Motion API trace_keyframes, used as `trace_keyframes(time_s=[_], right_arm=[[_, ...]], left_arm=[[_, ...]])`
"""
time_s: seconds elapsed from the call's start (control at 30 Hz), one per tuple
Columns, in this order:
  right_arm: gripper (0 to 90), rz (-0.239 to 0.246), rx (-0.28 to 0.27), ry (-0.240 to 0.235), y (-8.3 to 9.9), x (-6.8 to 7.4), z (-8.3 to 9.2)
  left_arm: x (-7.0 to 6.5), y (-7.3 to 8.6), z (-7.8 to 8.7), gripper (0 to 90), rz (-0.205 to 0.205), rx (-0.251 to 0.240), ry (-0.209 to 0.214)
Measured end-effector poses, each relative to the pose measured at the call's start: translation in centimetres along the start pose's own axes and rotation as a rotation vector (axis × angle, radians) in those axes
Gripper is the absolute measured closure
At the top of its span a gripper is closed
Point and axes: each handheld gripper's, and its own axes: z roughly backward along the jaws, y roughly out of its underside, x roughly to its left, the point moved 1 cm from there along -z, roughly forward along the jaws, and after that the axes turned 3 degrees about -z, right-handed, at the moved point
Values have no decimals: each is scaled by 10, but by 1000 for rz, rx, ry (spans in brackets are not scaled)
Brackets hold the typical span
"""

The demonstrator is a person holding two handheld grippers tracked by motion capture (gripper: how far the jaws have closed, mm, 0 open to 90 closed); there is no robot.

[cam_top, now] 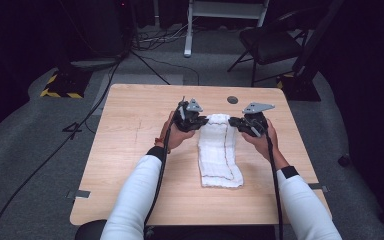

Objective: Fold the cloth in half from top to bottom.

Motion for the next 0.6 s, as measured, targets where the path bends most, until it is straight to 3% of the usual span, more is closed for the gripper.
trace_keyframes(time_s=[0.47,0.6], right_arm=[[830,17,-12,-152,36,27,35],[830,48,1,-194,45,37,47]], left_arm=[[-52,23,29,840,-114,3,131],[-68,29,37,838,-136,5,170]])
